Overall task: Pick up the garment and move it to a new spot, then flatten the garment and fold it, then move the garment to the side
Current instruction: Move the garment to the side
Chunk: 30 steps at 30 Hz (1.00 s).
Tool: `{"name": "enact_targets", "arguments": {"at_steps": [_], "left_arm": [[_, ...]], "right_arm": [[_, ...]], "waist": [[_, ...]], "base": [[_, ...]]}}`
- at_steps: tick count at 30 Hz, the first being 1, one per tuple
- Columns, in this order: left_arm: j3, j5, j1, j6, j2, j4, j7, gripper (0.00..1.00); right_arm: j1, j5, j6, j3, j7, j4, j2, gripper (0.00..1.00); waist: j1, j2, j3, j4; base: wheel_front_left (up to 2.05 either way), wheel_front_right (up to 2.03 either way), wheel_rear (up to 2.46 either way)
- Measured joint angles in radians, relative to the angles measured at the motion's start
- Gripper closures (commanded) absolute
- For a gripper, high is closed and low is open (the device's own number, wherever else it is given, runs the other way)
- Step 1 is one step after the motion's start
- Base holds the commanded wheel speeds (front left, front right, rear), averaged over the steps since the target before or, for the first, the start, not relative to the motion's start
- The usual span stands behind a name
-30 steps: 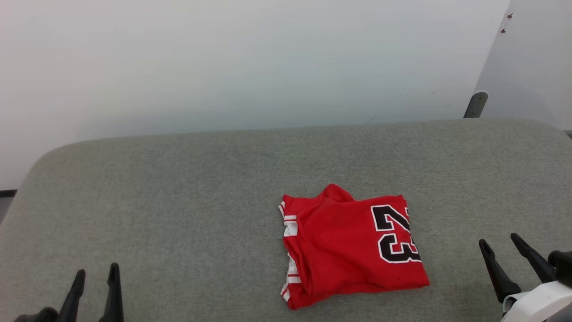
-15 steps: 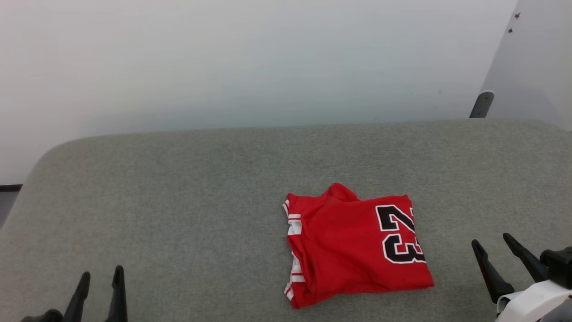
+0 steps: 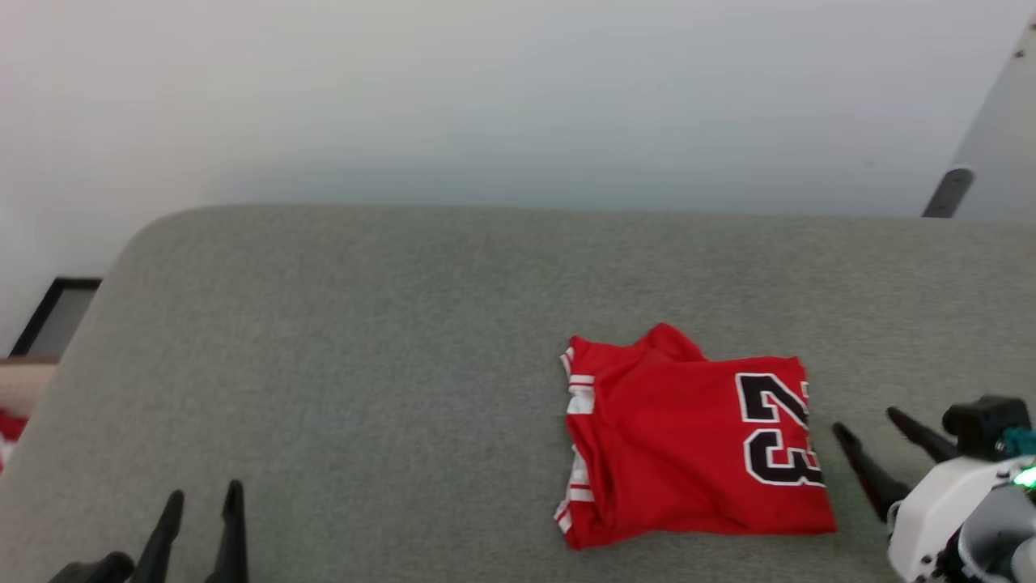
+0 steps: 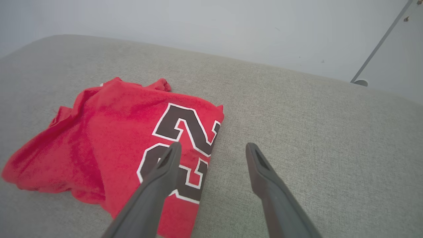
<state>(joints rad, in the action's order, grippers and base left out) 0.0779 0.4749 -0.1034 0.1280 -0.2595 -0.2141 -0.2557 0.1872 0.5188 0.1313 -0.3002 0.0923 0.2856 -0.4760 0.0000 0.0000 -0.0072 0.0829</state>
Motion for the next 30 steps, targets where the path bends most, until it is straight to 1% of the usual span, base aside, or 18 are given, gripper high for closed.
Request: {"name": "enact_targets", "arguments": {"at_steps": [7,10,18,23,24,25,26,30], "left_arm": [[-0.038,0.006,0.035,0.000,0.011,-0.012,0.000,0.00],[-0.051,0.007,0.054,0.000,0.016,-0.022,-0.001,0.00],[-0.083,0.009,0.106,0.000,0.028,-0.048,-0.006,0.00],[-0.093,0.008,0.132,0.000,0.038,-0.061,-0.006,0.00],[-0.092,0.008,0.138,0.000,0.041,-0.063,-0.006,0.00],[-0.093,0.008,0.144,0.000,0.045,-0.064,-0.006,0.00],[-0.094,0.006,0.148,0.000,0.048,-0.066,-0.006,0.00],[-0.091,-0.001,0.161,0.000,0.062,-0.074,-0.008,0.00]], "right_arm": [[0.068,0.034,0.000,-0.039,0.148,0.052,-0.039,0.00],[0.093,0.070,0.000,-0.057,0.209,0.066,-0.046,0.00],[0.162,0.136,0.000,-0.122,0.343,0.135,-0.048,0.00],[0.224,0.175,0.000,-0.138,0.417,0.189,-0.039,0.00],[0.236,0.188,0.000,-0.143,0.434,0.198,-0.039,0.15],[0.244,0.196,0.000,-0.157,0.445,0.197,-0.043,0.98],[0.254,0.206,0.000,-0.168,0.454,0.198,-0.048,1.00],[0.284,0.237,-0.001,-0.210,0.477,0.193,-0.060,1.00]], "waist": [[0.0000,0.0000,0.050,0.049],[0.0000,0.0000,0.074,0.067],[0.0000,0.0000,0.132,0.096],[0.0000,0.0000,0.158,0.108],[0.0000,0.0000,0.163,0.110],[0.0000,0.0000,0.167,0.113],[0.0000,0.0001,0.170,0.115],[0.0000,0.0000,0.179,0.124]], "base": [[0.00,0.00,0.00],[0.00,0.00,0.00],[0.00,0.00,0.00],[0.00,0.00,0.00],[0.00,0.00,0.00],[0.00,0.00,0.00],[0.00,0.00,0.00],[0.00,0.00,0.00]]}}
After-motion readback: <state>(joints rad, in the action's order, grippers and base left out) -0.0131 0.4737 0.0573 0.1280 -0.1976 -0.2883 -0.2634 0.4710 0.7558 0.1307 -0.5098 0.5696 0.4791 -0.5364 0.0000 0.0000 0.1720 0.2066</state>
